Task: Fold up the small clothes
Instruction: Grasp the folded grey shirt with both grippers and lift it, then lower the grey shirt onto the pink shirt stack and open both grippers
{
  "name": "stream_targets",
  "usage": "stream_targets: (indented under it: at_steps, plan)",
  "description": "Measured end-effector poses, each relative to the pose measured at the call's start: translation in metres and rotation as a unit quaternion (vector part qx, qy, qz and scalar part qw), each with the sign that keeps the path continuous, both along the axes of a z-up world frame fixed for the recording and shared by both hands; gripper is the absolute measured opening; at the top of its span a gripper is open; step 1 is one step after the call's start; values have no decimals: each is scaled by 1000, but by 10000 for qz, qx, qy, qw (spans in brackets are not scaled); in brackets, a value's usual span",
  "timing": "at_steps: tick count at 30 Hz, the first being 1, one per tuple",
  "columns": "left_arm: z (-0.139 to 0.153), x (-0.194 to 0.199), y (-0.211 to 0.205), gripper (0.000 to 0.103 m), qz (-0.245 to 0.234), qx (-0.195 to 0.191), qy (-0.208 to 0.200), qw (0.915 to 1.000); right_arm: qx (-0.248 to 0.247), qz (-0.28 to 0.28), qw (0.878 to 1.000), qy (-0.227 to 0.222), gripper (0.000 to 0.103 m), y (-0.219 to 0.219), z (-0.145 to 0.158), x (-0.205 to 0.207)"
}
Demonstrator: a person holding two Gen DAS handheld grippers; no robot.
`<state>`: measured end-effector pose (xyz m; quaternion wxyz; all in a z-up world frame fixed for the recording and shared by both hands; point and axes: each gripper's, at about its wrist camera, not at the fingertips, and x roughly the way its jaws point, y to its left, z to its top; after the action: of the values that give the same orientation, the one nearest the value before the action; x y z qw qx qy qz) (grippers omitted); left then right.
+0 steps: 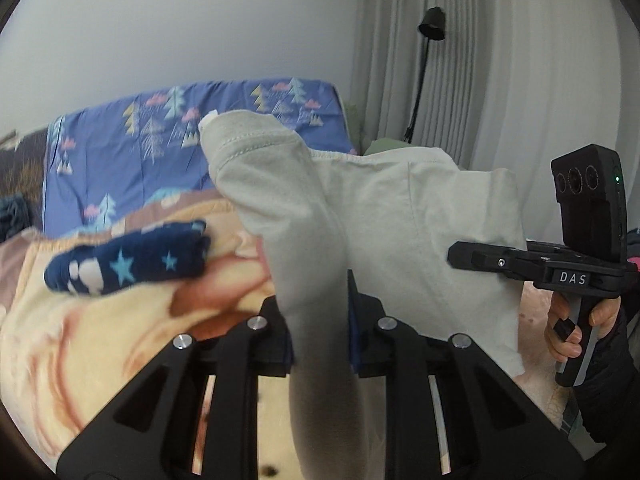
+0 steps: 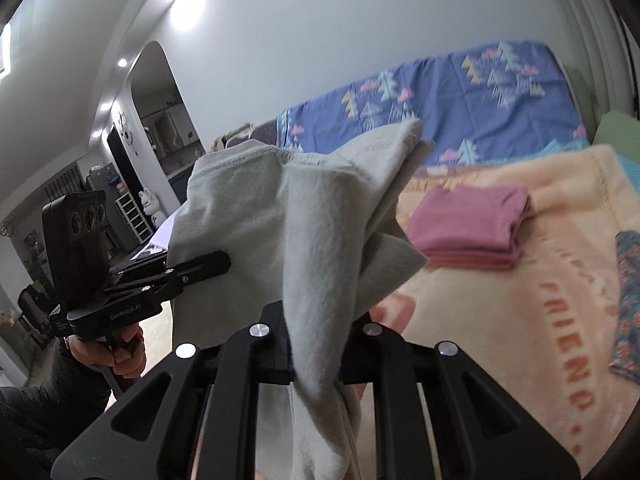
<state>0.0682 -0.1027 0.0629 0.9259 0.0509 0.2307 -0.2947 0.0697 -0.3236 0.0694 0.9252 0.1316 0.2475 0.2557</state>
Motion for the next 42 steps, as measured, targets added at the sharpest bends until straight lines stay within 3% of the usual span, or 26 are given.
stream_targets:
  at_steps: [6,20,34,42]
  plan:
    - [30,4,-34,20,-243,316,-457,9982,-6,-327,9991,-268,14,-35,20,-11]
    - [58,59,-99,20,-427,688,-748,9939,-313,-884,9944,-494,14,-72,41,23]
    - [60,147,-145,20,-111,1088,-1009,9889,-164,-1243,9906,-542,14,-100,45,110]
    - [47,210,-165,20,260,1319,-1102,9848,-50,-1341,9898,-473,13,-110,34,184]
